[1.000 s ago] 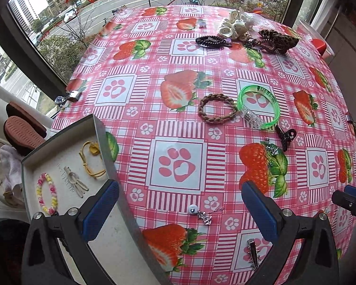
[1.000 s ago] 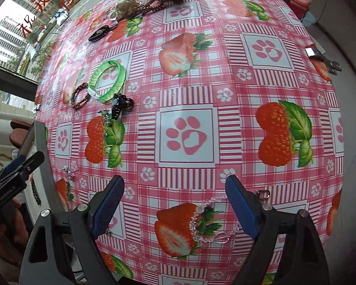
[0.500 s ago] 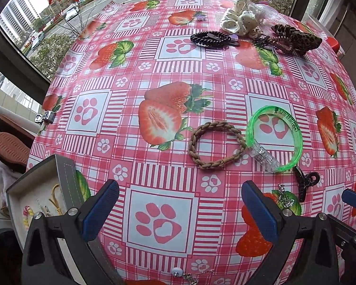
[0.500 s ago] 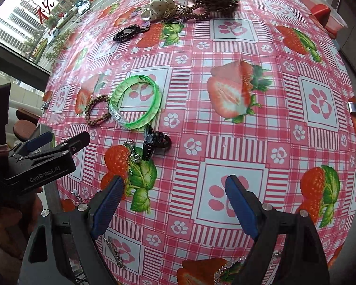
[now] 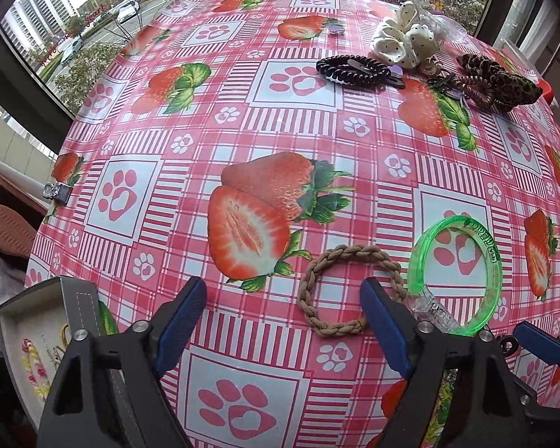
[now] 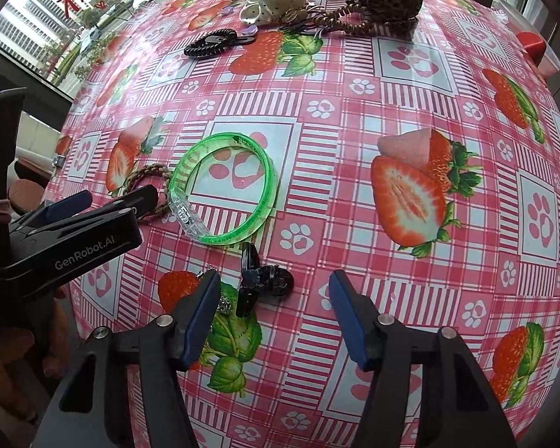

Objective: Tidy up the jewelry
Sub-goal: 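Move the left tool to the braided brown bracelet while the right tool approaches the small black claw clip, then close the left tool on the braided bracelet while the right tool grasps the black claw clip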

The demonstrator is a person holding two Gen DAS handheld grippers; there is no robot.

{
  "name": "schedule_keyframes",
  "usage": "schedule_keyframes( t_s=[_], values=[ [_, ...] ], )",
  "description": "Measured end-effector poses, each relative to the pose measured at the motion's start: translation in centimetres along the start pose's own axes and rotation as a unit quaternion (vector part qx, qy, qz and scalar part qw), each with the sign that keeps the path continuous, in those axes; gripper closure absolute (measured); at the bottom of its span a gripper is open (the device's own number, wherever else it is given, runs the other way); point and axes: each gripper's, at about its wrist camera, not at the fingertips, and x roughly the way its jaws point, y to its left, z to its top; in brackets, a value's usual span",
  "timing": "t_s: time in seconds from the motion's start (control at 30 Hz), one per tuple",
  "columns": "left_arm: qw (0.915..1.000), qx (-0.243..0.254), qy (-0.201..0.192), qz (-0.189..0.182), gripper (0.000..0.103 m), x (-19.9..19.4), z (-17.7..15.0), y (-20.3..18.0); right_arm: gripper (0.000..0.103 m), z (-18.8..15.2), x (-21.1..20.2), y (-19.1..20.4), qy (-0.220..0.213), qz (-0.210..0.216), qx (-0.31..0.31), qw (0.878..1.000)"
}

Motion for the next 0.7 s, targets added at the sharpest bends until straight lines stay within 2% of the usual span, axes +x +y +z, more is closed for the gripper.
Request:
schedule_keyframes(
  t_s=[0.1, 0.17, 0.2, 0.27, 0.3, 0.33, 0.47, 0.57, 0.7],
  values=[
    [0.9999, 0.005, -0.001, -0.013, 0.029, -0.1, 0.2, -0.4, 0.047, 0.1, 0.2, 0.6, -0.002, -0.022, -0.021, 1.0],
    [0.9996, 0.015, -0.003, -0.024, 0.046, -0.3, 0.1, -0.8, 0.054, 0.0, 0.2, 0.9, -0.005, -0.037, -0.03, 0.999],
    [0.9994, 0.021, -0.004, -0.028, 0.049, -0.4, 0.1, -1.1, 0.058, -0.1, 0.2, 0.9, -0.006, -0.045, -0.034, 0.998],
    [0.9989, 0.032, -0.006, -0.034, 0.07, -0.6, 0.1, -1.6, 0.064, -0.2, 0.2, 1.0, -0.008, -0.058, -0.04, 0.997],
    [0.9988, 0.037, -0.007, -0.031, 0.076, -0.7, 0.1, -1.9, 0.072, -0.2, 0.2, 1.0, -0.009, -0.062, -0.043, 0.997],
    [0.9987, 0.04, -0.007, -0.031, 0.088, -0.7, 0.1, -2.0, 0.074, -0.2, 0.1, 0.9, -0.009, -0.066, -0.043, 0.997],
    [0.9985, 0.025, -0.003, -0.048, 0.09, -1.0, 0.1, -1.2, 0.079, -0.2, -0.2, 0.5, -0.015, -0.054, -0.03, 0.998],
    [0.9982, 0.009, -0.003, -0.059, 0.09, -1.8, -0.6, -0.6, 0.079, -0.3, -0.9, 0.2, -0.02, -0.023, -0.014, 0.999],
    [0.9976, 0.002, -0.013, -0.069, 0.09, -3.3, -1.1, 0.3, 0.079, -0.7, -1.7, -0.1, -0.022, -0.007, -0.009, 1.0]
  ],
)
